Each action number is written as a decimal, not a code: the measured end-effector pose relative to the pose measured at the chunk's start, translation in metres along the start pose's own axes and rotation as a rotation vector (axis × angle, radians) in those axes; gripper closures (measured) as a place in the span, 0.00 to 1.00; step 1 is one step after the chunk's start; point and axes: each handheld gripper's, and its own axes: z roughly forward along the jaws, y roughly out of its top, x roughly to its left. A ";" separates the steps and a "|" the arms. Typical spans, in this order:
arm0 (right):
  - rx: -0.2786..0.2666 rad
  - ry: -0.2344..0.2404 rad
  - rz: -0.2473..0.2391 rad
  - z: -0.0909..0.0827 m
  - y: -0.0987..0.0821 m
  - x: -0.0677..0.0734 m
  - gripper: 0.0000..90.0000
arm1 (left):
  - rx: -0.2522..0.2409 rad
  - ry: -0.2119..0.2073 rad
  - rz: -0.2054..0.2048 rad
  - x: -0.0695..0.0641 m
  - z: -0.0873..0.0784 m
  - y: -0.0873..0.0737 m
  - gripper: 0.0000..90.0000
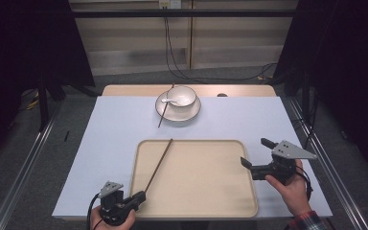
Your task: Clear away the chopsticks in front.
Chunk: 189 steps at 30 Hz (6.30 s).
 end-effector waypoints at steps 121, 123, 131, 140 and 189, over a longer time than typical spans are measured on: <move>-0.004 0.005 -0.002 0.002 -0.001 -0.003 0.01 | -0.148 0.184 0.084 0.038 0.132 0.159 0.96; 0.000 0.012 -0.010 0.003 -0.001 -0.002 0.01 | -0.160 0.179 0.066 0.036 0.118 0.151 0.96; 0.003 0.008 -0.008 0.003 -0.001 -0.001 0.01 | -0.189 0.157 0.034 0.031 0.084 0.125 0.96; 0.003 0.010 -0.019 0.002 -0.002 0.000 0.01 | -0.191 0.122 -0.004 0.031 0.061 0.091 0.96; 0.012 0.002 -0.031 0.003 -0.002 -0.001 0.01 | -0.079 -0.045 0.054 0.008 -0.003 0.021 0.96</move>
